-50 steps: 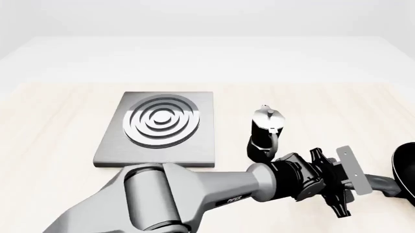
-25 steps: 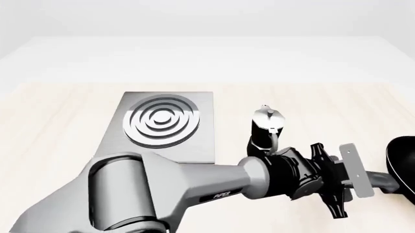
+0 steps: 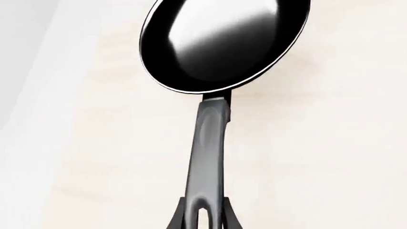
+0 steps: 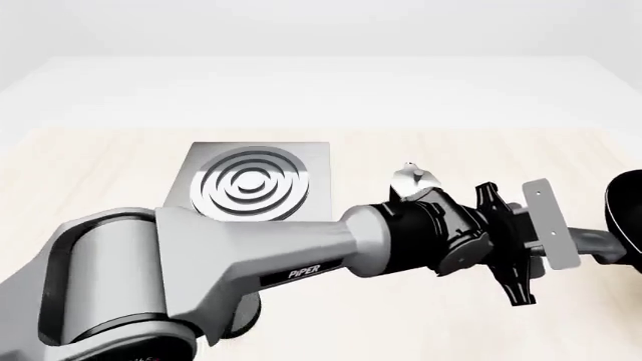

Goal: Put the frying pan on the stove.

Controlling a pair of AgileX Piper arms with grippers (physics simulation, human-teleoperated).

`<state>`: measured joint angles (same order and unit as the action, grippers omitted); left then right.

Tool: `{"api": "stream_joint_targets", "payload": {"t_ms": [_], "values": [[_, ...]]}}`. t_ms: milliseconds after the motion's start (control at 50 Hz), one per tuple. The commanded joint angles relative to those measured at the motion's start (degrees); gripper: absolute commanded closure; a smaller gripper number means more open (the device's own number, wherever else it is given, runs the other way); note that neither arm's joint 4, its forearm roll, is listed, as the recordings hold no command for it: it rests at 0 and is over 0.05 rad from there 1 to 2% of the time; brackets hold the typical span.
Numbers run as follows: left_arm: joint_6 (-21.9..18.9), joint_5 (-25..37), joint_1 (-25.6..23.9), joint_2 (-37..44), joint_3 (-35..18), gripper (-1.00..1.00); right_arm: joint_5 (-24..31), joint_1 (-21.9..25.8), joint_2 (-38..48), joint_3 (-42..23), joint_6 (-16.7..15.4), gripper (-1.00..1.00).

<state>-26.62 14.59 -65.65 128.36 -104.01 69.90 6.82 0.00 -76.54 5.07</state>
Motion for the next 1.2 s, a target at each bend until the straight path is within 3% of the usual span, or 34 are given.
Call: {"api": "stream_joint_targets", "payload": {"t_ms": [20, 220, 260, 440, 880, 1200], "values": [[0.07, 0.43, 2.04, -4.16, -2.88, 1.0, 0.0, -0.63, 0.0, 0.93, 0.17, -1.0], [-0.35, 2.63, 4.32, -6.69, -4.39, 1.0, 0.0, -0.59, 0.0, 0.69, -0.45, -1.0], [2.06, 3.04, 5.41, -7.15, -6.19, 1.0, 0.0, -0.54, 0.0, 0.67, -0.62, -1.0], [1.06, 3.47, 7.25, -11.21, -3.66, 1.0, 0.0, -0.64, 0.0, 0.58, -0.7, -1.0], [2.54, 2.54, 13.22, -22.55, 4.05, 1.0, 0.0, -0.65, 0.0, 0.08, -1.85, -1.0], [3.54, -0.49, 17.51, -31.98, 14.28, 1.0, 0.0, -0.63, 0.0, -0.26, -3.16, -1.0]]}}
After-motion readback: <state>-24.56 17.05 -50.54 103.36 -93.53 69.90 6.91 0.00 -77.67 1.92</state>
